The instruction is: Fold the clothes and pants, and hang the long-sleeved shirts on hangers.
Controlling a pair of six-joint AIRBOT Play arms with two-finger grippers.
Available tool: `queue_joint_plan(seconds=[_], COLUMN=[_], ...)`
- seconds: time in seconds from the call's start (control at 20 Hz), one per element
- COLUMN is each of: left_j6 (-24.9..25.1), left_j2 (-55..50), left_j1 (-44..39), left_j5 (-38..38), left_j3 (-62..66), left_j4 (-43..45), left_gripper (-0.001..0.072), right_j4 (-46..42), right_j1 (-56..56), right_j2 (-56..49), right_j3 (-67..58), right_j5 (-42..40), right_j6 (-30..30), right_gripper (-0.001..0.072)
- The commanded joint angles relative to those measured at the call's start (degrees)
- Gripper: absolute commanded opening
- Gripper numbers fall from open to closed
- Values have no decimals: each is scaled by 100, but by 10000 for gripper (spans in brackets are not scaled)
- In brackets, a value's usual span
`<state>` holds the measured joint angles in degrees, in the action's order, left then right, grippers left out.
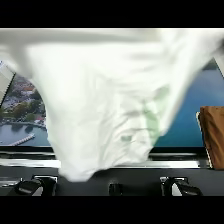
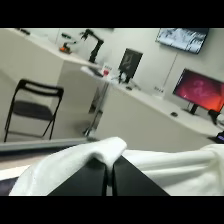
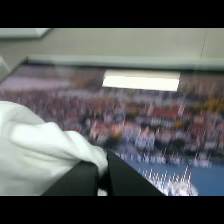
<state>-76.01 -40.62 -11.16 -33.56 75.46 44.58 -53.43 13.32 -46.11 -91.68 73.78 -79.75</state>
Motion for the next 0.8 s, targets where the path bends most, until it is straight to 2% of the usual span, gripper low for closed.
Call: queue_joint_plan(seconds=[0.0, 0.1, 0.25, 0.35, 0.5, 0.55, 0.6, 0.65, 0.75], left_j6=[-103, -560, -1305, -1405, -1399, -1399, -1399, -1316, -1126], left_j2=[-802, -1700, -3106, -3687, -4116, -4135, -4105, -4059, -3958], left_j1=[0, 0, 0, 0, 2, 57, 205, 450, 1200], left_j5=[184, 391, 234, -63, -592, -678, -874, -1296, -2715], left_j3=[-992, -1464, -1600, -1600, -1600, -1598, -1572, -1493, -1204], left_j4=[247, 238, 155, -223, -404, -389, -382, -317, 308], left_gripper=[22, 23, 24, 24, 24, 95, 393, 698, 710], right_j4=[31, 328, 754, 898, 1338, 1333, 1305, 1211, 669], right_j1=[-103, -518, -1397, -1808, -2103, -2039, -1849, -1561, -730], right_j2=[-975, -1696, -2962, -3663, -4100, -4103, -4089, -4054, -3926], right_j3=[789, 1716, 2557, 2575, 2575, 2542, 2411, 2216, 1823], right_j5=[1329, 442, -828, -1115, -1320, -1349, -1150, -713, 546], right_j6=[-334, -251, -208, -444, -511, -511, -485, -249, 28], right_gripper=[42, 43, 42, 42, 44, 134, 415, 651, 672])
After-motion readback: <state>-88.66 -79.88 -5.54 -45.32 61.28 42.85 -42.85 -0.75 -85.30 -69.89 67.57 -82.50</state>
